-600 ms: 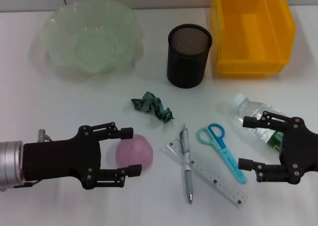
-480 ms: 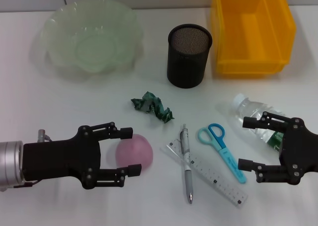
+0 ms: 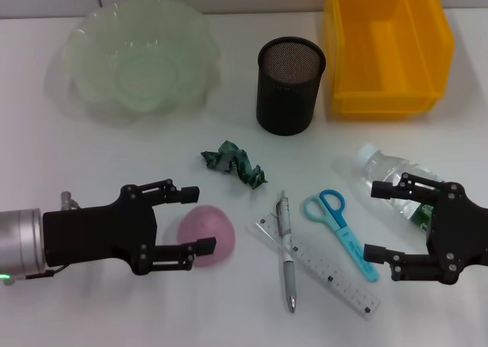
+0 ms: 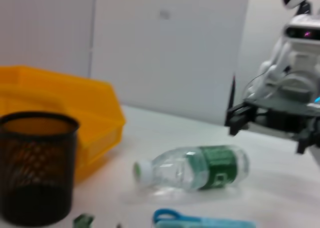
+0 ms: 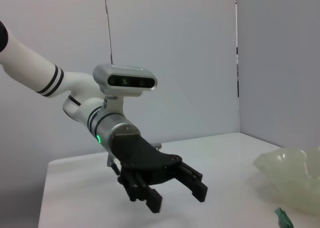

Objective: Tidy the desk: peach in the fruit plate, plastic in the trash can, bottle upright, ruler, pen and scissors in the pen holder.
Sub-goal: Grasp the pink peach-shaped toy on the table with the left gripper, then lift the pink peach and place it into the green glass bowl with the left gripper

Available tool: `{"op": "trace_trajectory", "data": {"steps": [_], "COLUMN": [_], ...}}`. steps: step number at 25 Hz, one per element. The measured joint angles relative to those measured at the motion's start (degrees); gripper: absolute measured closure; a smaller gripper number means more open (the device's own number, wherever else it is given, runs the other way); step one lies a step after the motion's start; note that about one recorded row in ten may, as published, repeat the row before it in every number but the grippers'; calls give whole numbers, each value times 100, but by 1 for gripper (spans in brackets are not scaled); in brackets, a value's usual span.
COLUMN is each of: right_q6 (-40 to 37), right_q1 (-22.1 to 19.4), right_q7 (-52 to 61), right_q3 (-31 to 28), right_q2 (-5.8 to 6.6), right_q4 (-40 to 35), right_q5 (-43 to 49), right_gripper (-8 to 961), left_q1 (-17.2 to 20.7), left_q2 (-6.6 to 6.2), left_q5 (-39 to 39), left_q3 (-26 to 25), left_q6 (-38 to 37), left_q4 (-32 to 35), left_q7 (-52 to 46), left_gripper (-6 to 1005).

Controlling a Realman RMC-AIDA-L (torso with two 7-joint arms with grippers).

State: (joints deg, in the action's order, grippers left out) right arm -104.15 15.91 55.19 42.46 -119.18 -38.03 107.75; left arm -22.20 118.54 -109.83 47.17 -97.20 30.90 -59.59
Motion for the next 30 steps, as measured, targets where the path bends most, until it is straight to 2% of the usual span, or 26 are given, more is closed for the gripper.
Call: {"op": "trace_trajectory", "data": {"steps": [4, 14, 21, 24, 30], "right_q6": [7, 10, 10, 10, 9], "right_q1": [10, 0, 0, 0, -4], "right_q7": [0, 0, 0, 0, 4], "right_q3": [10, 7, 7, 7, 7], "right_q2": [0, 0, 0, 0, 0], "right_q4": [29, 84, 93, 94, 94], "right_q5": [0, 0, 0, 0, 0], "right_gripper": [110, 110, 110, 111, 111], "left_q1": [-52, -274, -304, -305, -307], "left_q2": [20, 22, 21, 20, 34], "left_q5": [-27, -93, -145, -127, -92], "left_q3": [46, 345, 421, 426, 491], "left_q6": [632, 1528, 1584, 1652, 1443], "left_q4": [-170, -598, -621, -600, -569], "left_q7": [-37, -60, -18, 12, 133], "left_gripper": [187, 188, 189, 394, 629]}}
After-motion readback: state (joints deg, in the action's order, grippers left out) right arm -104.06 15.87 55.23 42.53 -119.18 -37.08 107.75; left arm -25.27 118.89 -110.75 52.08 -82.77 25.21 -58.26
